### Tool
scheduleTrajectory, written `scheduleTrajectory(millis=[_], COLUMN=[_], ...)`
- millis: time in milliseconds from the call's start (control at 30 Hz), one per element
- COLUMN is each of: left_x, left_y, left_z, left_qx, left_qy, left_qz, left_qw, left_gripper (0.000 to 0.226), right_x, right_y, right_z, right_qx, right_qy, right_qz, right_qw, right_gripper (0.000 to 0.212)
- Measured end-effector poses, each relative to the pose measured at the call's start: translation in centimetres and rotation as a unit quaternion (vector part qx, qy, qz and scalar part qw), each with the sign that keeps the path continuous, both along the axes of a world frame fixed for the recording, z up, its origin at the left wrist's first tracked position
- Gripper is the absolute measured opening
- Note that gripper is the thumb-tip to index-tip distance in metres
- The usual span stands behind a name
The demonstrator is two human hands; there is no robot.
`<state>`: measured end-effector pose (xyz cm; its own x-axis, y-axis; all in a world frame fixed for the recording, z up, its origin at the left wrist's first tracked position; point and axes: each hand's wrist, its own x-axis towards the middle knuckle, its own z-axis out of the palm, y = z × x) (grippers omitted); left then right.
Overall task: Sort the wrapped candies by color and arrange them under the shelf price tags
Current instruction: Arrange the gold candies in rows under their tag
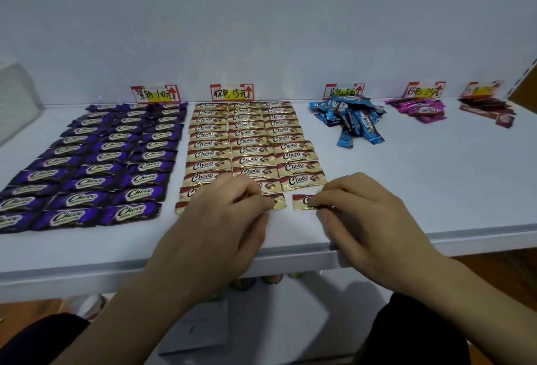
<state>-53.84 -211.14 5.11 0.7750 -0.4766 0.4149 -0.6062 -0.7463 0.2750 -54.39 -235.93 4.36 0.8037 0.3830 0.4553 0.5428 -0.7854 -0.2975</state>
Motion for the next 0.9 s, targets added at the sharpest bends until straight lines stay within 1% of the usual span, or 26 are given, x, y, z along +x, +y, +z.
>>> scheduleTrajectory(millis=[167,400,733,800,833,900], left_x=[0.0,0.0,-0.1,-0.1,-0.2,-0.2], left_y=[0.1,0.1,0.1,0.1,0.1,0.1], left_z=[-0.1,-0.3,-0.3,-0.3,-0.4,-0.3], left_qx=[-0.011,-0.018,-0.021,-0.027,-0.031,-0.033], left_qy=[0.002,-0.010,-0.013,-0.014,-0.015,-0.017], left_qz=[-0.002,0.001,0.001,0.004,0.008,0.017], left_qw=[1.000,1.000,1.000,1.000,0.999,0.999], left_gripper=[0.029,0.032,0.029,0.029,0.030,0.031], right_x=[0.1,0.3,0.5,0.5,0.5,0.8], right_y=[0.0,-0.1,-0.1,-0.2,-0.5,-1.4], right_z=[-0.1,-0.2,-0.4,-0.2,0.1,0.9], right_qx=[-0.027,-0.047,-0.044,-0.010,0.040,0.159], right_qy=[0.004,0.004,-0.003,-0.012,-0.016,-0.022], right_qz=[0.011,0.009,0.023,0.037,0.034,-0.016], right_qw=[1.000,0.999,0.999,0.999,0.999,0.987], right_gripper=[0.032,0.034,0.035,0.033,0.033,0.032])
